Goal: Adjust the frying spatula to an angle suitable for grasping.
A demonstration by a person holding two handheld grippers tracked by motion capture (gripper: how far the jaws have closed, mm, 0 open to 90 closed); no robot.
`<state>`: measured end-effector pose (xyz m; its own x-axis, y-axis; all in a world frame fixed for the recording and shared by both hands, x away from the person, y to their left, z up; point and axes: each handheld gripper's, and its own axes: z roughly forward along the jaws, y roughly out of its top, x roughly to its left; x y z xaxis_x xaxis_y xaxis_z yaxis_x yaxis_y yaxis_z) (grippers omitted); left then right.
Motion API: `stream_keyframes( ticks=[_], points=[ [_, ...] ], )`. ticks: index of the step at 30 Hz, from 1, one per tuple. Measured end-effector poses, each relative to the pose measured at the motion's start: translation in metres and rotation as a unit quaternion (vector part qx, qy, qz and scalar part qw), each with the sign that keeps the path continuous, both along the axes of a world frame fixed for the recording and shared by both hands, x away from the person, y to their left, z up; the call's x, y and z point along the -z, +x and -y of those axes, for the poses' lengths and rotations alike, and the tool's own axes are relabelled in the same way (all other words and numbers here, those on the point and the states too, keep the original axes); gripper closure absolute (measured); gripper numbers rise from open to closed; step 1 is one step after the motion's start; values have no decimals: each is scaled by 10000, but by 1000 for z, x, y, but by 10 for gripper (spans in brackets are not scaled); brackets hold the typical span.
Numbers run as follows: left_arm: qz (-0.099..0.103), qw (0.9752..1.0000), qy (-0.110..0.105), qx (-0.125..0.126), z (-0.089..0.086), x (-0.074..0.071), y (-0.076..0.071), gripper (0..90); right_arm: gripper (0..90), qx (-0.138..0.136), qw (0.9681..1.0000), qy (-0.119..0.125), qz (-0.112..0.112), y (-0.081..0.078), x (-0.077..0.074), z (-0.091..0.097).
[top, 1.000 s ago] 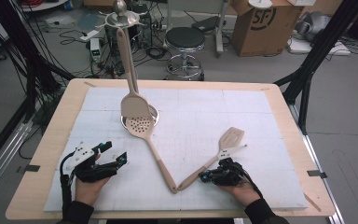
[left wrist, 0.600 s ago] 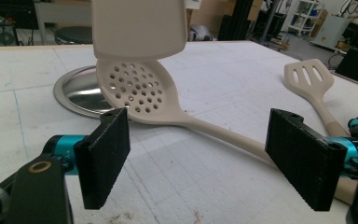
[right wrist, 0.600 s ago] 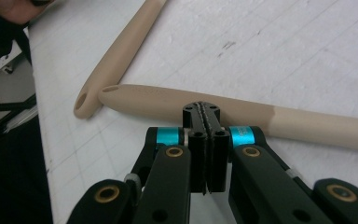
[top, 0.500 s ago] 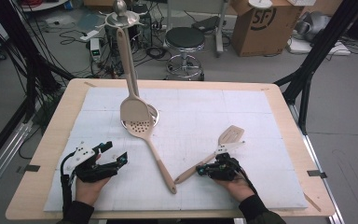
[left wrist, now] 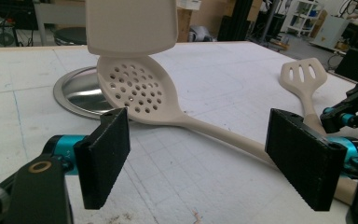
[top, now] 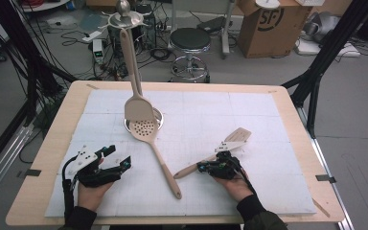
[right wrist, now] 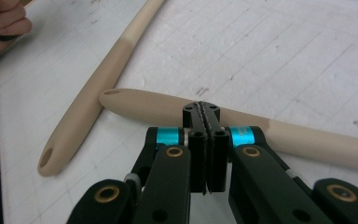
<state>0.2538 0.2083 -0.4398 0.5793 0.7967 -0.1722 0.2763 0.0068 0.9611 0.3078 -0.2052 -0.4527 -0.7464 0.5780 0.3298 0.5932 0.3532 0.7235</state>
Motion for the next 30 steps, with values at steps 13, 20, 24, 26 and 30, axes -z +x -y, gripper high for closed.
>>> stream_keyframes(
  ticks=[13,20,24,26,30],
  points=[
    [0,10000,-9,20,0,0,0,226,898,233,9995,131,-142,15,2,-9],
    [-2,10000,-16,22,1,0,0,227,898,380,9991,152,-127,24,2,-18],
    [0,10000,-8,21,0,0,0,227,898,479,9987,127,-105,28,2,-23],
    [-4,10000,-14,21,0,0,0,227,898,524,9985,146,-103,30,2,-25],
    [-13,10000,-17,36,1,0,0,227,898,630,9979,125,-70,34,3,-29]
  ],
)
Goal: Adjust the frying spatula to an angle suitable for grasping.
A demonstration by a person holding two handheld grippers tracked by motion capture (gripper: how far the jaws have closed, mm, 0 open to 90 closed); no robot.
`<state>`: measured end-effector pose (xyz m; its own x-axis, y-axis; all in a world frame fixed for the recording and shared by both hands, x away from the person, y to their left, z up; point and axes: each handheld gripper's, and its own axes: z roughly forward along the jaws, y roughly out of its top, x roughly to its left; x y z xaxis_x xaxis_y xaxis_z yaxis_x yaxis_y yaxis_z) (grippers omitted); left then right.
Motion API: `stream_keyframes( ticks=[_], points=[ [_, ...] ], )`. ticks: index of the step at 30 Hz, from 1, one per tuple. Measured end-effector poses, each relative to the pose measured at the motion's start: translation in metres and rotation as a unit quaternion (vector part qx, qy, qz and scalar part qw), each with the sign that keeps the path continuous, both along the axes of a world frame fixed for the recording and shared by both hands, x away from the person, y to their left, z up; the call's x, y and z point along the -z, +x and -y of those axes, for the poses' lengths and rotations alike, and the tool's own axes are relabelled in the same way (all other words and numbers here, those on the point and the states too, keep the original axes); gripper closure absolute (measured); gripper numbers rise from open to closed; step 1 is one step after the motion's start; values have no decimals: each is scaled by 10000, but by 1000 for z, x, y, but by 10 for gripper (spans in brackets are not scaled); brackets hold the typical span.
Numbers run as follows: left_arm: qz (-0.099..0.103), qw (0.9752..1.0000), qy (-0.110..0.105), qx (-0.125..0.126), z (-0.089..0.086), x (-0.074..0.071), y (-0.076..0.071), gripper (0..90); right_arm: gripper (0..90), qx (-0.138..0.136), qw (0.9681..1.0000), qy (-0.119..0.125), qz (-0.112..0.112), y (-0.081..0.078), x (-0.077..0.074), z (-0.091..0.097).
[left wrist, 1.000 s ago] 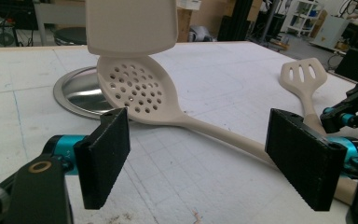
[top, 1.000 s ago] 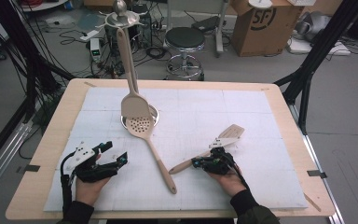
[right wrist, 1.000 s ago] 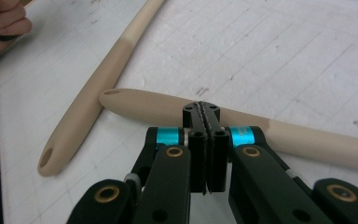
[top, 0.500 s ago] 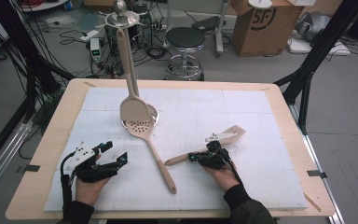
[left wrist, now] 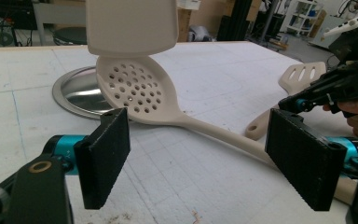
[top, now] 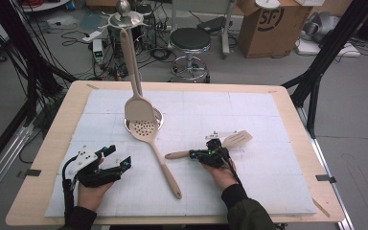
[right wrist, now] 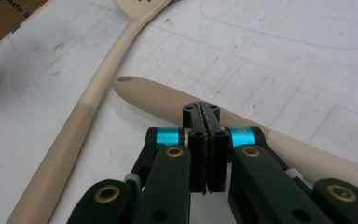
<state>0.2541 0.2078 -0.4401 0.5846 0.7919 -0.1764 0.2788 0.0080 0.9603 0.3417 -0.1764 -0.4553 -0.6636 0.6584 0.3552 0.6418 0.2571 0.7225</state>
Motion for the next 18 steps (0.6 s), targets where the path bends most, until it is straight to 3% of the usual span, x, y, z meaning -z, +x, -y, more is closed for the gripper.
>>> stream_keyframes(
  ticks=[18],
  points=[
    [-4,10000,1,-14,-1,0,0,227,898,493,9988,6,1,19,0,-15]
  ],
)
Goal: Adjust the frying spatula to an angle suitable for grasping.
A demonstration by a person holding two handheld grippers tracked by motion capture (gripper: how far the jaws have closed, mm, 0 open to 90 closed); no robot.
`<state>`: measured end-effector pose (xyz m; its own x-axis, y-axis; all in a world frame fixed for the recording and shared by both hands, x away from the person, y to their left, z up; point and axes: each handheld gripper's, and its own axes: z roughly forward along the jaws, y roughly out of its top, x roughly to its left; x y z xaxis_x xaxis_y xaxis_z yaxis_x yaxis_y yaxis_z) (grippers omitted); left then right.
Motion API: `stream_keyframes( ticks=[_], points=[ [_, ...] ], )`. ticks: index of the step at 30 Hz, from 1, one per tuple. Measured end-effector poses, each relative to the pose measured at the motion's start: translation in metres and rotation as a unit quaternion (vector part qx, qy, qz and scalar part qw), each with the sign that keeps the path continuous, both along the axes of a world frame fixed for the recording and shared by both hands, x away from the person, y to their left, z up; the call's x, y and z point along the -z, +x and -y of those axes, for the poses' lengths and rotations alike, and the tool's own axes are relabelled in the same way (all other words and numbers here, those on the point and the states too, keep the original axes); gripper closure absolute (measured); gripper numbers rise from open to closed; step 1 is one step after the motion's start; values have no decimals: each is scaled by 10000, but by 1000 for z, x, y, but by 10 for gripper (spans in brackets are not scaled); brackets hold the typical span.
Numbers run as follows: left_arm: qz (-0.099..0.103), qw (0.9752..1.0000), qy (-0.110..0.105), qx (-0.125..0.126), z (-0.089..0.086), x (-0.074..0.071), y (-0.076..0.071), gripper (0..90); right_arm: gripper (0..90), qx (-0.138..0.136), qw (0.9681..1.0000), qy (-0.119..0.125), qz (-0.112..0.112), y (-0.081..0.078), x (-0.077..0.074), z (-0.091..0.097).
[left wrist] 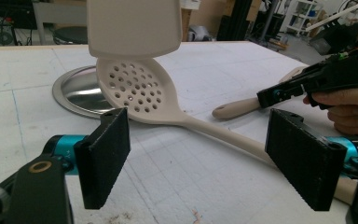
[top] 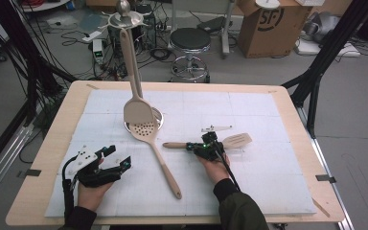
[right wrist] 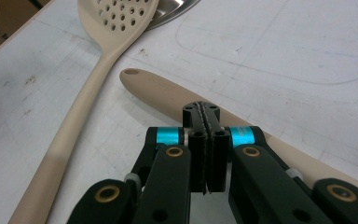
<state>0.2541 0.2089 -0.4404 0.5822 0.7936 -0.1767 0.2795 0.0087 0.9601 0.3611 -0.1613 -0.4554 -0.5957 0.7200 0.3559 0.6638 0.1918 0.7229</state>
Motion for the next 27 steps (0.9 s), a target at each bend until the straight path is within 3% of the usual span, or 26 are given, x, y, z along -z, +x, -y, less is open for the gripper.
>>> stream_keyframes(
  ticks=[9,13,20,27],
  points=[
    [-23,10000,-11,-16,-2,1,1,227,895,47,9999,120,-43,10,-5,7],
    [-23,10000,-14,-24,-2,1,1,227,895,218,9997,33,91,15,-15,14],
    [-24,10000,-16,-38,-3,1,0,227,895,653,9974,-302,-81,27,-21,39],
    [-11,10000,-7,-38,-2,1,0,227,895,818,9946,-603,-232,27,-15,52]
  ],
)
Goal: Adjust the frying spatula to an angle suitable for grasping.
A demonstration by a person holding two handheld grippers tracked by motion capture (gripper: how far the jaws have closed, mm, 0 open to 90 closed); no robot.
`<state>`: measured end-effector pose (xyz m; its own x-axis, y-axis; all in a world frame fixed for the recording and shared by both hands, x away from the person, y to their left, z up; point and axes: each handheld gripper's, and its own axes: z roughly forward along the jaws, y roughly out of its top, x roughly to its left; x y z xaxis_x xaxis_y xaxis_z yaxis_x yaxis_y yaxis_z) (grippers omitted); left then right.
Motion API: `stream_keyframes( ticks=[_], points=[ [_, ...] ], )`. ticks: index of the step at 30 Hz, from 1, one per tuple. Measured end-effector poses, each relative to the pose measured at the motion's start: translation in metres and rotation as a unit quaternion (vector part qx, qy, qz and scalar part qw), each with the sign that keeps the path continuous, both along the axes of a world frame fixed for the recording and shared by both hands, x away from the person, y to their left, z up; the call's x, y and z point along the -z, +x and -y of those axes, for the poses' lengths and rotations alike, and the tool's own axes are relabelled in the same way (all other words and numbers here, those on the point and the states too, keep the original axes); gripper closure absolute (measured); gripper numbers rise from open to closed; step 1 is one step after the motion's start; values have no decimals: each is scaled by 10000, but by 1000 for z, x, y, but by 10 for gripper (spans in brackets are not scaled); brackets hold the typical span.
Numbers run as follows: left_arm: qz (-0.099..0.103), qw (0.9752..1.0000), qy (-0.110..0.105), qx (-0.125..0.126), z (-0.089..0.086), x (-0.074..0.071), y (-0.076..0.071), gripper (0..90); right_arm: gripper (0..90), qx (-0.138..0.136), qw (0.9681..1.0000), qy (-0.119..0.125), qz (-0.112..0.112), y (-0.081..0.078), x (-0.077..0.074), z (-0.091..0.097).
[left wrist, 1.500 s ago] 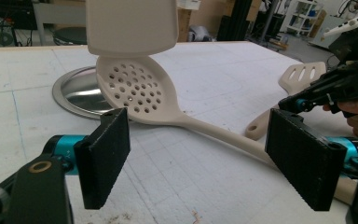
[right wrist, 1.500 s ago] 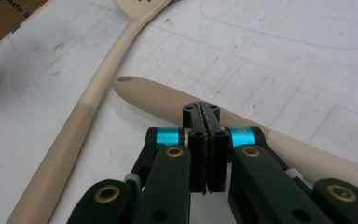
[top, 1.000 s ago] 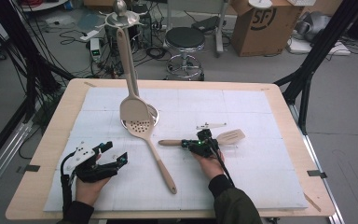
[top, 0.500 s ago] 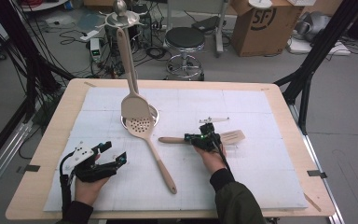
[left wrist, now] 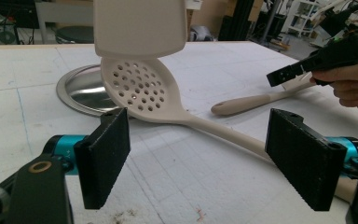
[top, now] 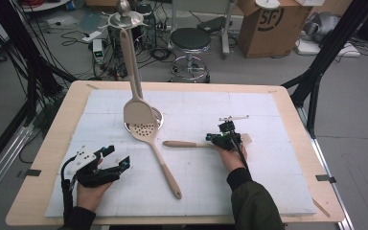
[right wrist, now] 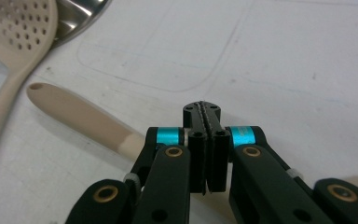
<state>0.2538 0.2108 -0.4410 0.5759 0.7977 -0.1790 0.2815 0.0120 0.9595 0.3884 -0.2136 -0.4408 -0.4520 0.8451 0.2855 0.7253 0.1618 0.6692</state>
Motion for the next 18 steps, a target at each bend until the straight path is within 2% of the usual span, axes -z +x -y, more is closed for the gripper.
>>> stream_keyframes(
  ticks=[3,7,14,18],
  points=[
    [2,10000,10,11,0,0,0,227,895,29,9999,-135,-67,-1,5,3],
    [-2,10000,-5,3,0,0,0,227,895,57,9999,-106,-76,-6,8,5],
    [11,10000,8,13,0,0,-1,227,895,2,9995,-298,-57,-13,2,3],
    [25,10000,-4,21,0,-1,-1,227,895,-41,9988,-489,-48,-17,-1,1]
  ],
)
